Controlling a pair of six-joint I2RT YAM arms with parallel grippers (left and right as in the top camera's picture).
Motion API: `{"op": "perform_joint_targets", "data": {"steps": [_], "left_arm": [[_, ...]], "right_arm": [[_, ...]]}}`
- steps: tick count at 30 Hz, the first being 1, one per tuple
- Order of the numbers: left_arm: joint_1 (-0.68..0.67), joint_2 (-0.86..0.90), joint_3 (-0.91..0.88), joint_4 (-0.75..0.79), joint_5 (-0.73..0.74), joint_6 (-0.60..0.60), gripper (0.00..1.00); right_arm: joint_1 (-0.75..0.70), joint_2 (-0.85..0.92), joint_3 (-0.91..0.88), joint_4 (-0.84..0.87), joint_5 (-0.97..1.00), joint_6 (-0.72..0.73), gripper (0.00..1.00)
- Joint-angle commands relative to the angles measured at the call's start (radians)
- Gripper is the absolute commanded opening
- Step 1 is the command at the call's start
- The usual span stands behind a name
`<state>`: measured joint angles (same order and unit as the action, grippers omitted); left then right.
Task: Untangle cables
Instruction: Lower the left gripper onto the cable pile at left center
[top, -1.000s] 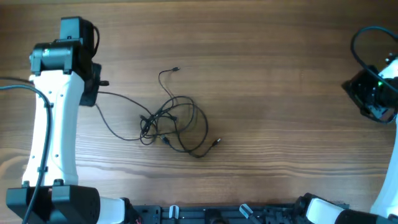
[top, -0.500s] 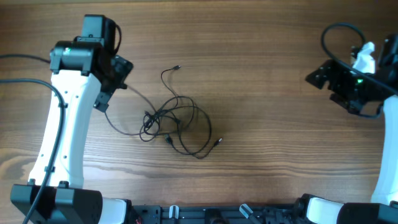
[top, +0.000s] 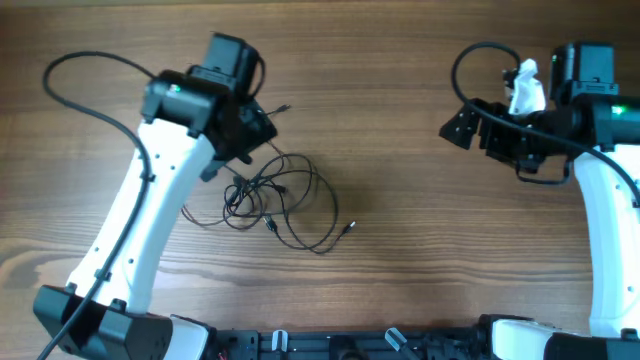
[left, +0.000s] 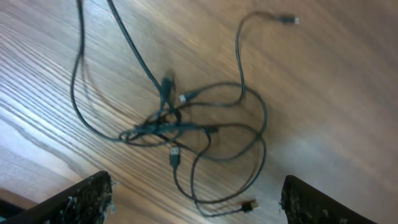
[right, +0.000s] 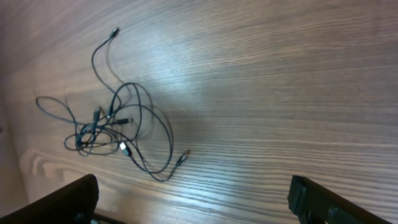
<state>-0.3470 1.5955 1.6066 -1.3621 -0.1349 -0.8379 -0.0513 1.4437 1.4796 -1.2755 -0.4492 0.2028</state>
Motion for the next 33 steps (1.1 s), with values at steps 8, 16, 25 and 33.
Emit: {"op": "perform_joint_targets", "data": {"steps": [8, 16, 25, 33], "left_arm": [[-0.004, 0.008, -0.285, 0.094, -0.098, 0.015, 0.76], [0.039, 0.008, -0.381, 0.127, -0.094, -0.041, 0.73], [0.049, 0.008, -0.398, 0.145, -0.091, -0.001, 0.6], [0.049, 0.009, -0.399, 0.169, -0.091, 0.005, 0.63]], "right_arm": [[0.071, 0.006, -0.003, 0.021, -0.012, -0.016, 1.0], [0.071, 0.006, -0.003, 0.04, -0.012, -0.016, 1.0], [0.071, 0.006, -0.003, 0.06, -0.012, -0.017, 1.0], [0.075, 0.006, -0.003, 0.06, -0.012, -0.017, 1.0]]}}
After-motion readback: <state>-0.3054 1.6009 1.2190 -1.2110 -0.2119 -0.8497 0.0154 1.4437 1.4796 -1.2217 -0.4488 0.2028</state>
